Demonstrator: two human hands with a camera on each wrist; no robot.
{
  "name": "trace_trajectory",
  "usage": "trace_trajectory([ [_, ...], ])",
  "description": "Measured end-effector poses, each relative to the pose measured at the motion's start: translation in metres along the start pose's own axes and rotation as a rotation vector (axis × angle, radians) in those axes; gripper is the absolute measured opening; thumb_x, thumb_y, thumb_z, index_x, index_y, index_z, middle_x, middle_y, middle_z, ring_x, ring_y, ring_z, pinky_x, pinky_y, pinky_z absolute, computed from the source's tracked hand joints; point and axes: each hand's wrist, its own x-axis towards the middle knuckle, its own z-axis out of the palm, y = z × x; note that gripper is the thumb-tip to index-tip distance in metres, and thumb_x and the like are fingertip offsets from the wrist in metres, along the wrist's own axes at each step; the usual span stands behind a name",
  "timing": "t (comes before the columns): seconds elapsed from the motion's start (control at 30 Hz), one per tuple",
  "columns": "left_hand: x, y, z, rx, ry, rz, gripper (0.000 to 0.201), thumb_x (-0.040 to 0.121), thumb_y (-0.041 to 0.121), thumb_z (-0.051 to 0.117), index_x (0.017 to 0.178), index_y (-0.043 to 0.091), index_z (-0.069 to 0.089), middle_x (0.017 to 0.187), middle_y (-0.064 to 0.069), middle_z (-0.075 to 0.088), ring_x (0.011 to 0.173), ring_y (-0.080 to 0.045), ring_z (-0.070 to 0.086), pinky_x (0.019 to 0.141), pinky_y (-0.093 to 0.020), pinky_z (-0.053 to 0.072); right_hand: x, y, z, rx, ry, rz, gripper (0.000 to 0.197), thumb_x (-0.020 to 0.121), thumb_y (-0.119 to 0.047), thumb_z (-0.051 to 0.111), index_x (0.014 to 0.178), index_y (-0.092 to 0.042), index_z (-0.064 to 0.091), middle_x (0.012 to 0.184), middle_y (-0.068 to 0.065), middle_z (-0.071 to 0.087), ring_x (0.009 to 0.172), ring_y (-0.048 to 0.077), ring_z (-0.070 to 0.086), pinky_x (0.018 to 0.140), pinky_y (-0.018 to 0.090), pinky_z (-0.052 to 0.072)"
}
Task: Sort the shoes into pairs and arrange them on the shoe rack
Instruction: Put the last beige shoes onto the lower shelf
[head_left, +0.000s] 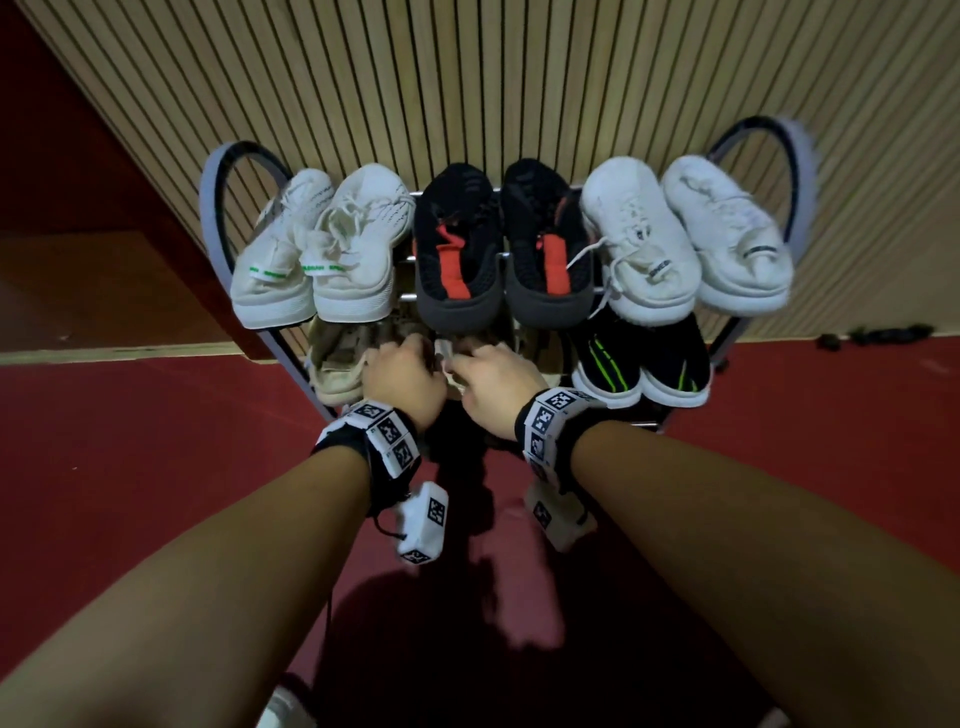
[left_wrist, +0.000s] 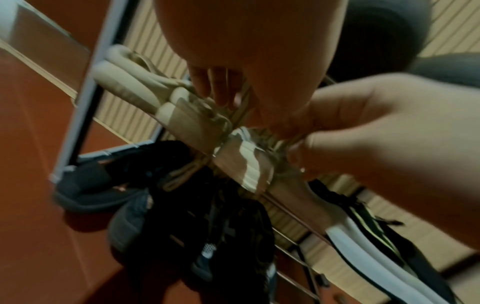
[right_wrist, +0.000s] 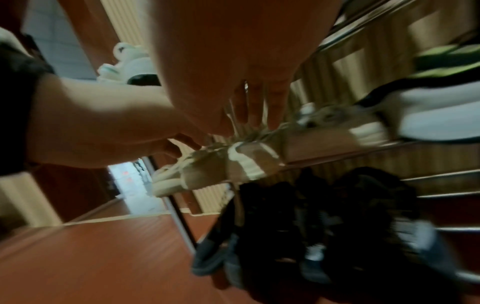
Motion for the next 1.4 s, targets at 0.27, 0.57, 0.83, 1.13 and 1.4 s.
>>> trace_trajectory([
  [0.27,-0.013,0.023,0.019,-0.124,-0.207,0.044,0.028,0.084,0.022,0.056,0.108,0.009,0.06,0.111,-0.017,0.052,0.103,-0.038,0.056,0.088,-0.039,0.047,-0.036,0.045,-0.001,-0.084,-0.028,0.268,0.028,0.086,-0.015,0.049,0.114,-0.02,0.054,0.108,0.01,0.061,0.098,0.035,0.06,0.071,0.037,0.045],
  [0.57,-0.023,0.015,0.021,-0.219,-0.352,-0.038,0.054,0.078,0.016,0.056,0.129,0.023,0.042,0.107,-0.014,0.065,0.098,-0.034,0.062,0.083,-0.038,0.052,-0.026,0.056,0.019,0.576,-0.17,0.634,0.046,0.085,-0.03,0.057,0.127,-0.025,0.041,0.097,0.01,0.067,0.074,0.033,0.071,0.069,0.043,0.059],
  [0.83,-0.017,0.013,0.023,-0.418,-0.303,-0.151,0.037,0.085,0.007,0.048,0.118,0.022,0.054,0.089,-0.001,0.059,0.082,-0.025,0.058,0.071,-0.025,0.039,-0.013,0.055,0.024,1.235,-0.129,0.888,0.034,0.092,-0.012,0.051,0.122,-0.02,0.037,0.1,0.011,0.056,0.071,0.029,0.068,0.063,0.038,0.056],
  [1.13,-0.013,0.018,0.022,-0.76,-0.41,-0.31,0.053,0.08,0.002,0.052,0.131,0.019,0.053,0.111,-0.011,0.067,0.086,-0.027,0.065,0.072,-0.026,0.051,-0.001,0.041,0.016,1.48,0.15,0.91,0.026,0.095,-0.014,0.056,0.118,-0.002,0.052,0.121,0.018,0.064,0.058,0.016,0.07,0.048,0.022,0.056],
  [1.4,-0.038,0.046,-0.004,-1.045,-0.521,-0.472,0.038,0.086,0.017,0.06,0.123,0.009,0.055,0.09,-0.011,0.063,0.077,-0.029,0.062,0.075,-0.042,0.052,-0.029,0.015,-0.025,1.577,0.207,0.81,0.016,0.098,-0.006,0.05,0.085,-0.016,0.05,0.091,0.009,0.066,0.06,0.014,0.067,0.053,0.021,0.055],
])
